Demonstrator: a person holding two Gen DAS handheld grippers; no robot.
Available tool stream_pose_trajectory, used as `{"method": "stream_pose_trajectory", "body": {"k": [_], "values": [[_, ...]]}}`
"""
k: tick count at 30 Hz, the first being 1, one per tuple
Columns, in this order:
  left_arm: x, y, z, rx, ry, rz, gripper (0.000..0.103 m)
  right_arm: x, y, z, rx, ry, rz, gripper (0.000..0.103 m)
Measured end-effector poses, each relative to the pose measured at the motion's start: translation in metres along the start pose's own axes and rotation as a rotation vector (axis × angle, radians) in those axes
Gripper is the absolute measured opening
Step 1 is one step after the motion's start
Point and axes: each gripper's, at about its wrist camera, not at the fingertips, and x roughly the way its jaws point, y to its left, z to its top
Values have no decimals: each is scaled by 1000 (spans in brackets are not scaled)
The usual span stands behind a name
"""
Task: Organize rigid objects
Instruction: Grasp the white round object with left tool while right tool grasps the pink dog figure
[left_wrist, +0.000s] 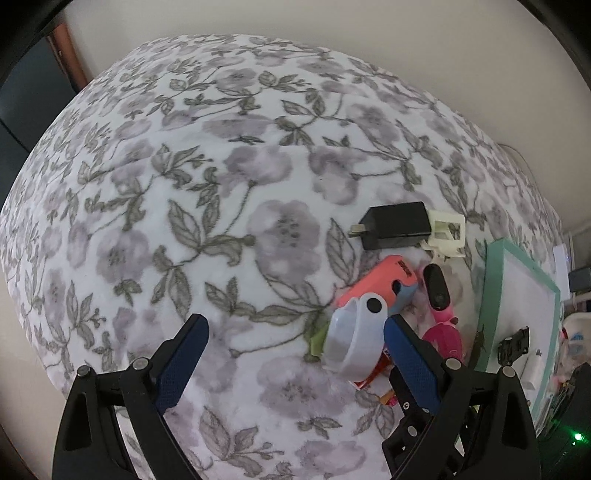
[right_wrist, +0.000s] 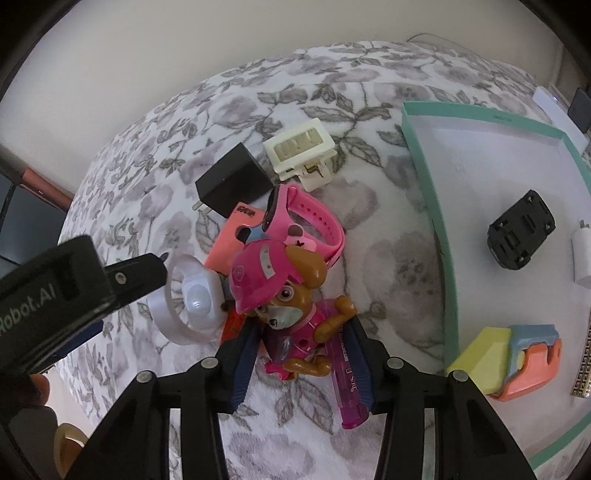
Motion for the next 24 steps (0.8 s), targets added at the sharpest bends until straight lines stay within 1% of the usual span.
{"method": "stream_pose_trajectory", "body": {"k": [10,11,14,18,24], "values": [[-1,-11,-3,48,-2,0,96,-1,-1,0,11,8,1,49],[-1,-12,-3,52,-3,7,94,-1,-1,0,12,8,2,49],[2,-13,-4,58,10,13,74,0,-1,0,16,8,5,49],[12,-11,-7,51,56,7,72,0,-1,0,20,9,4,49],[12,-9,-15,63,82,14,72,-1,-2,-1,23,9,-4,49]]}}
